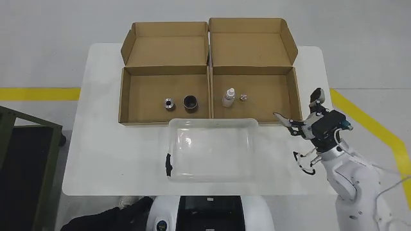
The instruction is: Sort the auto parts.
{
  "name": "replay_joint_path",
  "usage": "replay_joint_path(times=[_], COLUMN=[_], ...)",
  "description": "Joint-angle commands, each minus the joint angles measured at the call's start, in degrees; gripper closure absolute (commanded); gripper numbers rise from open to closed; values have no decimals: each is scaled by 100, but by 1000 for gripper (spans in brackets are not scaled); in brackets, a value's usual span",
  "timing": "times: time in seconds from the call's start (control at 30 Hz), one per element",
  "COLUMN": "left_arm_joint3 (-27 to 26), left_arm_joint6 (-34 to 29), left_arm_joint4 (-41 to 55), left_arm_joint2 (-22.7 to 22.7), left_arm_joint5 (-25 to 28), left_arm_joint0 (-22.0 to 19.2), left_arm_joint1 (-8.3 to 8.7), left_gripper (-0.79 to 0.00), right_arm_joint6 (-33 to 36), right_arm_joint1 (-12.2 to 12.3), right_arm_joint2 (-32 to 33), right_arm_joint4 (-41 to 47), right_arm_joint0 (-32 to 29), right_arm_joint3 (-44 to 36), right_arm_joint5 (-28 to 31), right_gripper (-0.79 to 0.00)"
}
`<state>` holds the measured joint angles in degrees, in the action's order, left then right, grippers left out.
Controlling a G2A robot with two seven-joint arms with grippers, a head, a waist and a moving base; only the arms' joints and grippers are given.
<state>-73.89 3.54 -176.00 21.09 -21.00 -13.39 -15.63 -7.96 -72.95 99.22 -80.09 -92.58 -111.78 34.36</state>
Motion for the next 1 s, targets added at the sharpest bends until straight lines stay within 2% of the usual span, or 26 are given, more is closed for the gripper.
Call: replay_joint_path(times=[0.0, 0.33, 0.97], left_arm_joint3=[0, 0, 0], left_arm_joint6=[0, 0, 0], left_arm_joint4=[0, 0, 0], left_arm_joint2=[0, 0, 0], left_arm_joint5=[0, 0, 0], left_arm_joint0=[0, 0, 0], left_arm_joint1=[0, 0, 0], left_gripper=[-785, -785, -784], right_arm_joint6=[-39, -117, -117], right_arm_joint1=[14, 60, 60], right_arm_joint2=[102, 376, 376], right_arm_joint4=[8, 161, 161], right_arm_joint0=[-114, -437, -437], right_arm_joint3=[-25, -38, -38], right_arm_joint5=[-8, -154, -154], right_gripper=[-785, -785, -785])
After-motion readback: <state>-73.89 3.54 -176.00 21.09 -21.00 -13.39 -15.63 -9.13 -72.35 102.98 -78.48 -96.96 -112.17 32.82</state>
